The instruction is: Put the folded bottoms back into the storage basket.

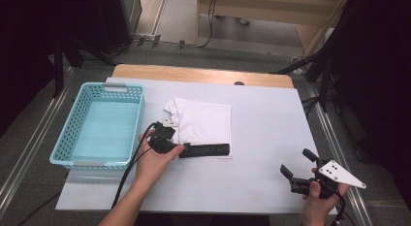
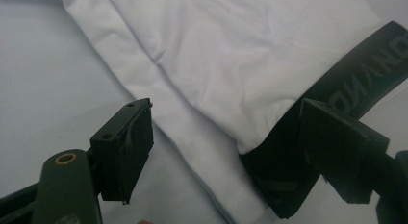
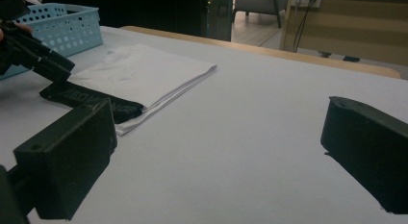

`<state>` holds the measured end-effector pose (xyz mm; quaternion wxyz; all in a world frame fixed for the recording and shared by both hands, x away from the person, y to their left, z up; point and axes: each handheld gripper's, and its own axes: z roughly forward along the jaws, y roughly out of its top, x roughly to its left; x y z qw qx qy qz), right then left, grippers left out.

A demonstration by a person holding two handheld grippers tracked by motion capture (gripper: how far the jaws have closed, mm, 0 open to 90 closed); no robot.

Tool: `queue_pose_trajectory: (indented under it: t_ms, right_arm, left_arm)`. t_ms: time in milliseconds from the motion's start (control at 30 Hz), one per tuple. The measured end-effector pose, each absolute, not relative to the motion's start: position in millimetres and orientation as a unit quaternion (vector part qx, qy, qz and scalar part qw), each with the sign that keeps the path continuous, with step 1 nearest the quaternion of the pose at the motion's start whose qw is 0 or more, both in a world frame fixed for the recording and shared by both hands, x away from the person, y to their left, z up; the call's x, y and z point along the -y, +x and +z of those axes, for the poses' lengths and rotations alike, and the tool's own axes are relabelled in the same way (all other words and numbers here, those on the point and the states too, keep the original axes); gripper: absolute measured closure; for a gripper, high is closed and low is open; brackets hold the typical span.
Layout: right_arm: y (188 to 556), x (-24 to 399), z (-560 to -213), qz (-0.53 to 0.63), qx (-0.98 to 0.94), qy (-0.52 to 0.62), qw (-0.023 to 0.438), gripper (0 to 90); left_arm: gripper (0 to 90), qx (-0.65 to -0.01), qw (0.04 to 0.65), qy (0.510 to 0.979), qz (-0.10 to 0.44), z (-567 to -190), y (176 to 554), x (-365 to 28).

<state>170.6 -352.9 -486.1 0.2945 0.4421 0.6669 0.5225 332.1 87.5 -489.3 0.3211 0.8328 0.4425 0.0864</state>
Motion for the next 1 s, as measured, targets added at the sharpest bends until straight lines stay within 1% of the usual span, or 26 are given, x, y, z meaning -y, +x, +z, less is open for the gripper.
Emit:
queue_pose_trajectory:
  t_ms: [200, 400, 700, 833, 867, 967, 1000]
  right_arm:
    - [171, 353, -486, 0.523, -0.666, 0.442, 0.294, 0.0]
    - [171, 353, -486, 0.523, -0.666, 0.443, 0.294, 0.0]
    - [171, 353, -486, 0.524, -0.666, 0.443, 0.294, 0.0]
    - [171, 353, -486, 0.524, -0.666, 0.443, 0.293, 0.0]
    - [171, 352, -486, 0.523, -0.666, 0.443, 0.293, 0.0]
    - [171, 352, -486, 0.523, -0.667, 0.443, 0.293, 0.0]
    - [171, 352, -486, 0.523, -0.667, 0.442, 0.294, 0.0]
  left_arm:
    - [25.2, -0.447, 0.315, 0.833, 0.082, -494, 328, -91]
    - [28.0, -0.447, 0.311, 0.835, 0.081, -495, 326, -90]
    - [28.1, -0.446, 0.317, 0.834, 0.068, -495, 325, -89]
    - [28.3, -0.446, 0.310, 0.837, 0.074, -495, 324, -85]
    - [30.5, -0.445, 0.309, 0.837, 0.078, -495, 323, -84]
    - [32.5, -0.438, 0.298, 0.844, 0.086, -494, 321, -80]
    - [35.2, -0.432, 0.291, 0.849, 0.089, -494, 320, -79]
